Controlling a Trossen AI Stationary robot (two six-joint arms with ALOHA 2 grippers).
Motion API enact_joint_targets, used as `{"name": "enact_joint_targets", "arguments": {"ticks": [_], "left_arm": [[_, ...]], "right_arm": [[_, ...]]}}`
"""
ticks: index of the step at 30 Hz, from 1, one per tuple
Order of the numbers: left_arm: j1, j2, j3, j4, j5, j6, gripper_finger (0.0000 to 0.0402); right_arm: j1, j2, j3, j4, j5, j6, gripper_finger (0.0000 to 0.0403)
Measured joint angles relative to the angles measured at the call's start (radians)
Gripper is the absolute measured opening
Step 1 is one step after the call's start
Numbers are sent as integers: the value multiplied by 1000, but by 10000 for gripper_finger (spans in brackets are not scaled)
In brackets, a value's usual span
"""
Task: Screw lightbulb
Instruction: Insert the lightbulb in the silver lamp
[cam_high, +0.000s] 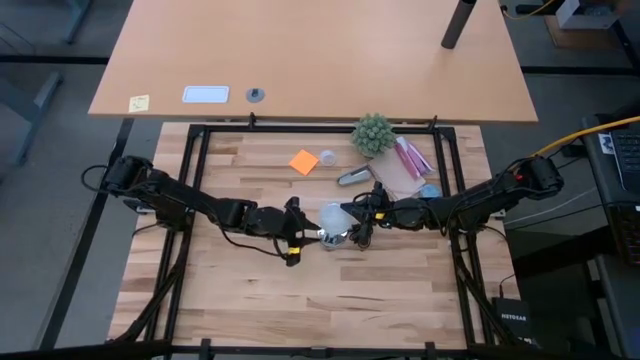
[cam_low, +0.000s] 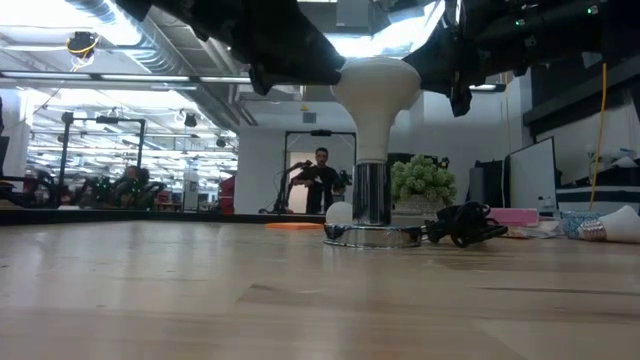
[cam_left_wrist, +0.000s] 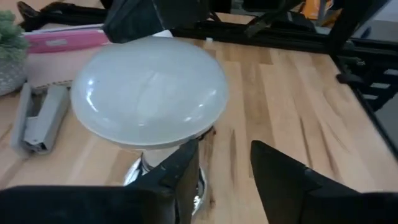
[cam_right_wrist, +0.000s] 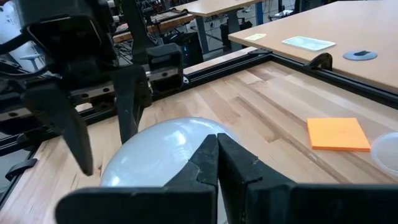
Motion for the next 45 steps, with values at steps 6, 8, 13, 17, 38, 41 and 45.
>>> {"name": "enact_joint_targets", "arguments": {"ticks": [6,8,13,17,38,41,45], "left_arm": [[0,0,0,-3,-35,0,97],[0,0,0,-3,-37,0,86],[0,0,0,-6,-46,-1,61],[-1,0,0,-17,-83,-2,41],[0,2,0,-62,-172,-29,1],[1,2,0,-62,-172,-29,2],[7,2,-1,-64,-173,-44,1]], "right_arm": [[-1,0,0,3,-19,0,5],[-1,0,0,3,-21,1,5],[0,0,0,3,-29,21,5],[-1,0,0,3,-38,27,5],[0,-1,0,3,-77,99,5],[0,-1,0,3,-80,114,5],[0,-1,0,2,-87,140,5]]}}
